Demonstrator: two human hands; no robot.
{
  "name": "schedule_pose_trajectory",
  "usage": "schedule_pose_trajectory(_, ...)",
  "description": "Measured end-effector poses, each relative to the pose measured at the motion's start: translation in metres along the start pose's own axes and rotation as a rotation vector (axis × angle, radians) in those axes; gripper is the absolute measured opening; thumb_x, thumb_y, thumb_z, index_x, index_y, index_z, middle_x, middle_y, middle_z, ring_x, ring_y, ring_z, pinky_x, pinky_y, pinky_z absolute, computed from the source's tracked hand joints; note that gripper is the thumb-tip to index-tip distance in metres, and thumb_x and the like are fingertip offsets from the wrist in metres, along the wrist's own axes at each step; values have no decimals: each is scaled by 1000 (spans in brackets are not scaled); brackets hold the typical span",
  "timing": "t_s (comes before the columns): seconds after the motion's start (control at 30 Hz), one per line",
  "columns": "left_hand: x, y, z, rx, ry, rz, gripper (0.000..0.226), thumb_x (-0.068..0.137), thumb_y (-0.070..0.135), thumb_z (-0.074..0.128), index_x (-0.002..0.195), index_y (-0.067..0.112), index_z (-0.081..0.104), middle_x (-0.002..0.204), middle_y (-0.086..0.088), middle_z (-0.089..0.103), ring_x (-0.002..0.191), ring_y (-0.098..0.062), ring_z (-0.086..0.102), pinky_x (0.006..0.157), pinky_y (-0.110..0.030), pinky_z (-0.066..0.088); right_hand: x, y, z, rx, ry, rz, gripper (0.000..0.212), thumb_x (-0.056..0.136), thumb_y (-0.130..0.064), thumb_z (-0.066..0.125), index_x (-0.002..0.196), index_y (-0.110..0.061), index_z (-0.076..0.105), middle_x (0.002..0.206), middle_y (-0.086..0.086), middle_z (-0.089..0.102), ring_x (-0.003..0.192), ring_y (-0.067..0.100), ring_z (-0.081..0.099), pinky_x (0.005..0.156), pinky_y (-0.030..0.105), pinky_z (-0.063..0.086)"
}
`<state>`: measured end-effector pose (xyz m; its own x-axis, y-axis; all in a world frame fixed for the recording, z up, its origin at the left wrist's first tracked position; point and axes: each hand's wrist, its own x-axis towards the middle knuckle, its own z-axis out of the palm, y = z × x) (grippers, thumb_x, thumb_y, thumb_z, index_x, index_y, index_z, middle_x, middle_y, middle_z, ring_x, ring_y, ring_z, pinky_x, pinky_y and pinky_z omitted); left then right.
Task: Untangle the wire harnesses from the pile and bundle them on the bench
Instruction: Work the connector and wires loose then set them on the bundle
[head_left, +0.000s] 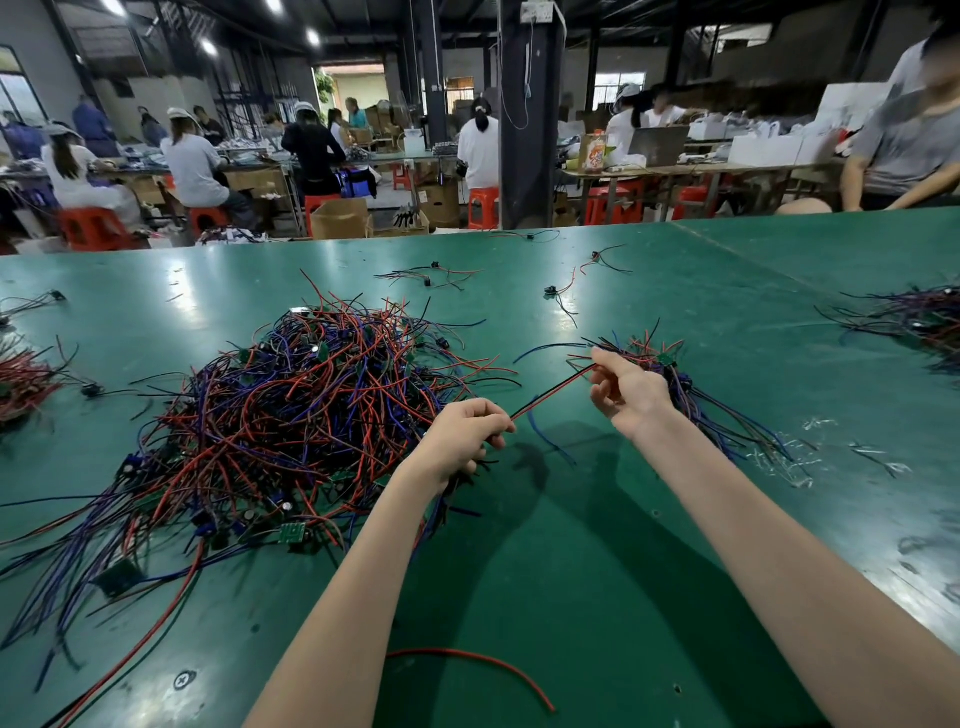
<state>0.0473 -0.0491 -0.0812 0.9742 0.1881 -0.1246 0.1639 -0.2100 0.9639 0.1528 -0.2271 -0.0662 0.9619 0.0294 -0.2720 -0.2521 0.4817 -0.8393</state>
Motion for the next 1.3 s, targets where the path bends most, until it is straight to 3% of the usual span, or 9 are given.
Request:
schedule_pose_trajectory(0.17, -2, 1, -1, 8, -39, 7, 18, 89, 14, 57, 73, 16, 65, 57, 4, 54, 34, -4, 29, 35, -12, 20, 1, -1, -1, 61, 0, 67, 23, 81, -5, 70, 64, -5, 54, 37, 0, 52, 31, 4, 45, 33, 13, 38)
schedule_pose_trajectory(0.3, -6, 4, -1, -1, -90, 11, 20, 88, 11, 57, 71, 17, 65, 55, 6, 53, 35, -4, 26, 35, -13, 19, 5, 5, -2, -405, 52, -364, 29, 77, -15, 77, 61, -10, 53, 50, 2, 54, 35, 7, 49, 46, 22, 46)
schedule_pose_trajectory(0.4, -8, 6, -2, -6, -100, 23, 20, 88, 11, 58, 71, 17, 65, 53, 7, 54, 36, -5, 27, 35, -14, 19, 4, 10, -6, -751, 66, -702, 33, 78, -22, 77, 61, -9, 52, 53, 2, 52, 39, 8, 51, 51, 17, 43)
schedule_pose_trajectory(0.57, -9, 7, 0, 3, -92, 31, 20, 87, 10, 58, 70, 17, 65, 53, 6, 53, 35, -5, 26, 36, -14, 17, 2, 15, -11, -1019, 29, -1150, 30, 77, -10, 76, 62, -3, 52, 62, 6, 50, 59, 23, 42, 60, 35, 37)
schedule_pose_trajectory(0.77, -9, 7, -1, 7, -58, 38, 21, 86, 9, 58, 69, 16, 66, 51, 7, 53, 35, -4, 27, 37, -13, 17, 1, 18, -13, -1263, -29, -1519, 24, 74, -2, 76, 65, 1, 54, 66, 13, 51, 61, 29, 51, 52, 34, 43)
schedule_pose_trajectory(0.87, -9, 7, -3, 9, -59, 50, 21, 86, 9, 58, 68, 16, 66, 50, 7, 53, 35, -5, 27, 37, -13, 18, 2, 18, -12, -1168, 21, -1360, 28, 77, -7, 76, 61, 0, 54, 62, 13, 53, 57, 27, 47, 55, 33, 40)
schedule_pose_trajectory(0.97, -9, 6, -4, -2, -59, 50, 21, 86, 8, 57, 69, 15, 66, 51, 6, 52, 34, -4, 27, 37, -12, 18, 5, 9, -10, -886, 86, -870, 33, 80, -18, 74, 57, -4, 55, 58, 10, 58, 50, 21, 47, 56, 29, 40)
schedule_pose_trajectory(1.1, -11, 7, -2, 15, -82, 54, 20, 86, 10, 60, 69, 16, 67, 50, 8, 52, 34, -4, 27, 36, -13, 19, 5, 3, -6, -331, 18, -296, 30, 80, -7, 72, 58, -8, 52, 45, 3, 53, 33, 5, 44, 33, 16, 31)
schedule_pose_trajectory(1.3, -16, 11, -1, 13, -166, 43, 22, 88, 8, 59, 68, 16, 66, 52, 6, 49, 38, -6, 24, 36, -15, 16, 2, -3, -3, -23, 3, 62, 22, 81, 3, 64, 65, -5, 51, 36, 2, 48, 27, 2, 39, 28, 12, 23)
